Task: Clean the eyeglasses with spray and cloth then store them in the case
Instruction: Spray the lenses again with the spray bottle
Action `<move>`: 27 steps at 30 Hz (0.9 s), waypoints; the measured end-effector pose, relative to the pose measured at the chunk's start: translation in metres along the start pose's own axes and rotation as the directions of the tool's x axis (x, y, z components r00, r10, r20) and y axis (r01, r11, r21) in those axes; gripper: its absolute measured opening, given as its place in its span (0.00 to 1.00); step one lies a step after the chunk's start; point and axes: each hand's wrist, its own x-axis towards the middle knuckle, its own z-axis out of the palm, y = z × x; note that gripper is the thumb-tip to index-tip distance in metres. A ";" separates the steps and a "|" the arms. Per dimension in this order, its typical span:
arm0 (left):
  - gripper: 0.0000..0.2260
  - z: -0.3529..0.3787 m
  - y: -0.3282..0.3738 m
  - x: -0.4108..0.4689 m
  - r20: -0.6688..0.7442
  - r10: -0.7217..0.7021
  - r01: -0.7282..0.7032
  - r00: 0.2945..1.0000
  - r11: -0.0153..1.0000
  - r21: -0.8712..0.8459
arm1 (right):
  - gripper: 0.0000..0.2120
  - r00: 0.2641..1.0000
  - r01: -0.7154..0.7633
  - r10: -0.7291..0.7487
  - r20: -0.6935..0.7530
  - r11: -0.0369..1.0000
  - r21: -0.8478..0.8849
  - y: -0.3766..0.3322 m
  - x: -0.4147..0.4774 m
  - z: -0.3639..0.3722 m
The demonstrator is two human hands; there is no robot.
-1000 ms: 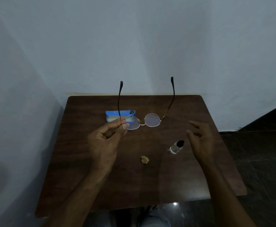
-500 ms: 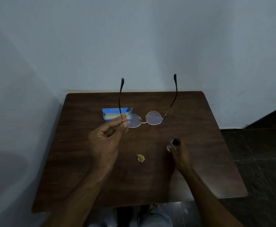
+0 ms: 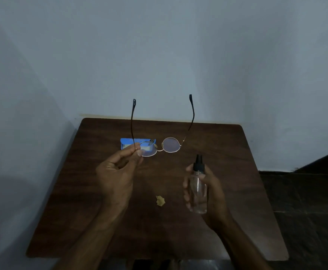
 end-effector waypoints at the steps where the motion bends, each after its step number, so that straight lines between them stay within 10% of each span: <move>1: 0.18 0.000 0.000 0.001 -0.015 -0.002 0.002 1.000 1.000 -0.011 | 0.20 0.998 -0.045 0.044 0.042 0.998 0.033 -0.005 0.000 0.003; 10: 0.11 -0.003 -0.004 0.010 -0.091 0.041 -0.041 0.995 0.999 0.011 | 0.34 0.866 -0.403 0.298 0.402 0.891 0.208 -0.041 0.018 0.018; 15: 0.11 -0.008 -0.005 0.014 -0.120 0.045 -0.043 0.992 0.999 0.021 | 0.28 0.971 0.003 0.038 0.237 0.986 -0.167 -0.042 0.023 0.037; 21: 0.14 -0.011 -0.010 0.015 -0.120 0.097 -0.077 0.988 0.984 0.163 | 0.27 0.919 0.303 -0.342 0.197 0.291 -0.907 -0.038 0.041 0.055; 27: 0.14 -0.010 -0.006 0.017 -0.129 0.117 -0.094 0.985 0.980 0.175 | 0.27 0.906 0.243 -0.382 0.185 0.111 -0.964 -0.038 0.050 0.067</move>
